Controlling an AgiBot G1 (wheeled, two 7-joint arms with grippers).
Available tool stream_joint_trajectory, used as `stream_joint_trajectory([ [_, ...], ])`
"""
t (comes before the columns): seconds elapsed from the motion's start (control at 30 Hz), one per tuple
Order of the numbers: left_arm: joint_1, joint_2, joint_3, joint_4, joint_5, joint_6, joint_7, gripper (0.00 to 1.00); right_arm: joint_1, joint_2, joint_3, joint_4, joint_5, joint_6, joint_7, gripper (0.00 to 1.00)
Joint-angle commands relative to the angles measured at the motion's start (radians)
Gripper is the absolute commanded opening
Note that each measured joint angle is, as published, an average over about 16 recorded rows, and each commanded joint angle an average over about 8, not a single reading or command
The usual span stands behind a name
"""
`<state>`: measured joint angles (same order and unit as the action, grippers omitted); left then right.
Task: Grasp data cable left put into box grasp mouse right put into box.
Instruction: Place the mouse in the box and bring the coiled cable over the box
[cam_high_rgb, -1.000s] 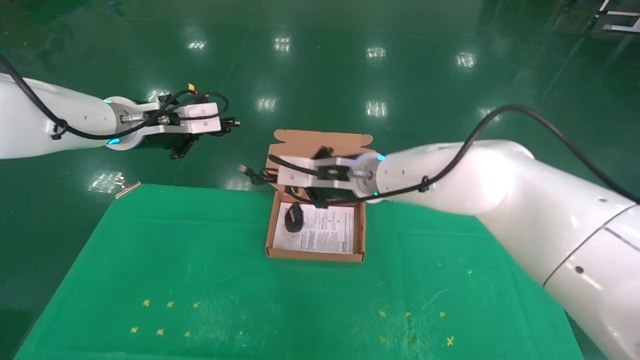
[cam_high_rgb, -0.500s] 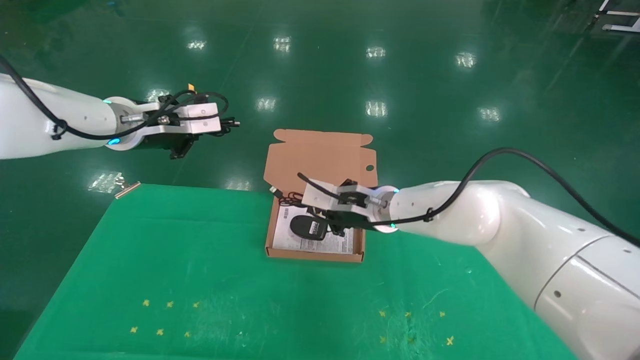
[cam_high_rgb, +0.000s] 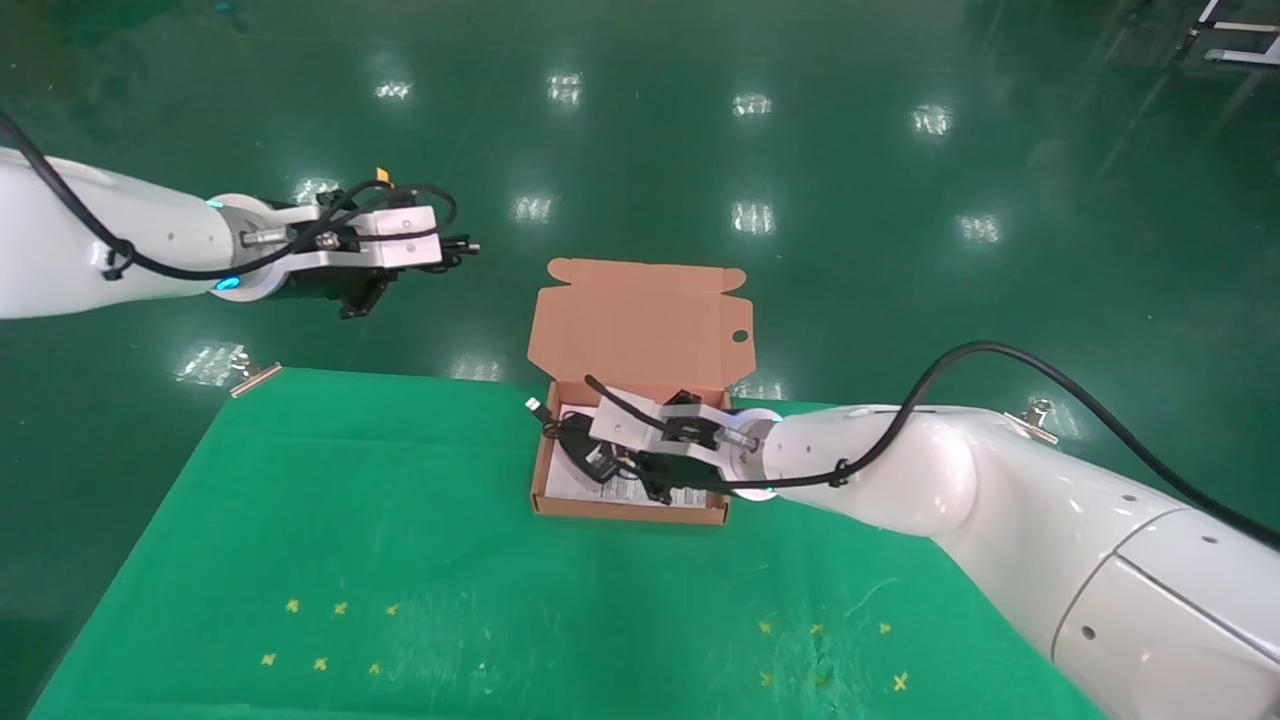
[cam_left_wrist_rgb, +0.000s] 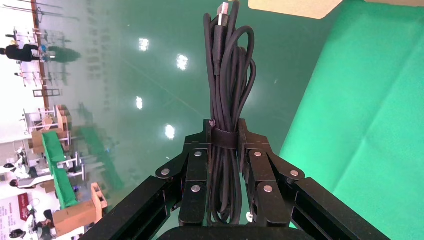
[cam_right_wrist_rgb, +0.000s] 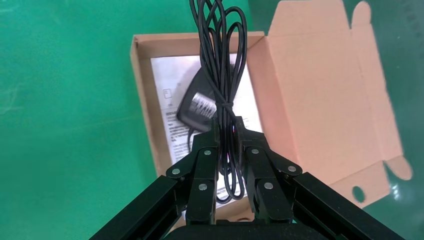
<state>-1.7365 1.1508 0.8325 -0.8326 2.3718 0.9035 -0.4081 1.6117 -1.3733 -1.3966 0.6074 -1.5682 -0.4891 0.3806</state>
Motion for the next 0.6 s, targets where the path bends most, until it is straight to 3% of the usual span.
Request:
stream_joint_trajectory([
  [0.03, 0.0, 0.0, 0.0, 0.0, 0.0, 0.0, 0.0, 0.0, -0.003, 0.0, -0.01, -0.006, 0.011, 0.008, 0.007, 0.0],
  [0.2, 0.0, 0.0, 0.0, 0.0, 0.0, 0.0, 0.0, 0.0, -0.003, 0.0, -0.032, -0.032, 0.024, 0.034, 0.045, 0.0],
  [0.23, 0.0, 0.0, 0.0, 0.0, 0.0, 0.0, 0.0, 0.0, -0.002, 0.0, -0.036, -0.034, 0.025, 0.041, 0.052, 0.06],
  [0.47, 0.0, 0.0, 0.0, 0.0, 0.0, 0.0, 0.0, 0.0, 0.002, 0.0, -0.061, -0.032, 0.025, 0.064, 0.069, 0.94],
  [0.5, 0.0, 0.0, 0.0, 0.0, 0.0, 0.0, 0.0, 0.0, 0.002, 0.0, -0.063, -0.031, 0.026, 0.065, 0.07, 1.0],
  [0.6, 0.0, 0.0, 0.0, 0.0, -0.001, 0.0, 0.0, 0.0, 0.001, 0.0, -0.066, -0.029, 0.027, 0.067, 0.071, 1.0],
])
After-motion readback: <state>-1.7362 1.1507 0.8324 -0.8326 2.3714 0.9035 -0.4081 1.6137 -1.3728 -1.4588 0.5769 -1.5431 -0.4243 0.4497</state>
